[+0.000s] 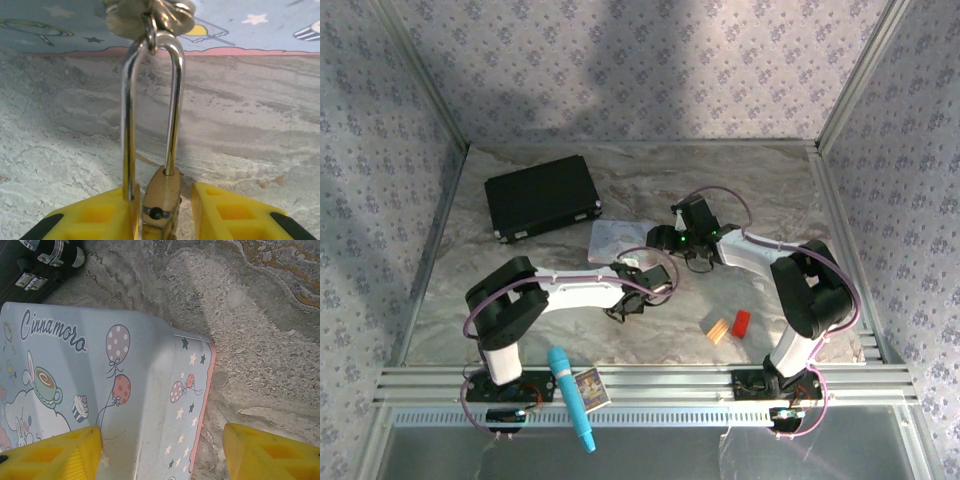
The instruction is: Unlock the padlock with the key
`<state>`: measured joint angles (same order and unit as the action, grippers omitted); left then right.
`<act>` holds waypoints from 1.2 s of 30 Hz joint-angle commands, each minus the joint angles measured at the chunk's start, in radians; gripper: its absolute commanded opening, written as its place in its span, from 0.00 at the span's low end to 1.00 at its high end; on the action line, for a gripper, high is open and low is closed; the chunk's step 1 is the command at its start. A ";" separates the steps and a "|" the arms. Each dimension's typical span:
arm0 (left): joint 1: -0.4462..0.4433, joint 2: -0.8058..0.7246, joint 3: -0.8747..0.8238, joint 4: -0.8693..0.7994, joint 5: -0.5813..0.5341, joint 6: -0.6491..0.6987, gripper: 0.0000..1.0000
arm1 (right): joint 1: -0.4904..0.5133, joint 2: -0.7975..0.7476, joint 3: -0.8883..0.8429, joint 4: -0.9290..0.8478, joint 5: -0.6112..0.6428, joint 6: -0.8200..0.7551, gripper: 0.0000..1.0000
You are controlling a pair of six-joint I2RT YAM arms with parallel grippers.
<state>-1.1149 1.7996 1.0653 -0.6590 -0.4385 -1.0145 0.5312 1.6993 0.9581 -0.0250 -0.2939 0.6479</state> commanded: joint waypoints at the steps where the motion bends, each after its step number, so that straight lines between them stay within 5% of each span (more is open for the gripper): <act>1: -0.013 0.018 0.029 -0.055 -0.013 -0.016 0.32 | -0.009 0.068 -0.039 -0.140 0.074 -0.004 0.66; 31: -0.105 0.111 0.200 -0.190 -0.101 -0.009 0.32 | -0.025 0.074 -0.056 -0.127 0.056 -0.008 0.67; 36: -0.077 0.002 0.133 -0.102 -0.059 0.009 0.39 | -0.033 0.033 -0.037 -0.134 0.037 -0.047 0.78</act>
<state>-1.2060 1.8881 1.2251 -0.7837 -0.5083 -1.0225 0.5095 1.7039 0.9516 -0.0223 -0.3248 0.6453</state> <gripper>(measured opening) 0.356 0.768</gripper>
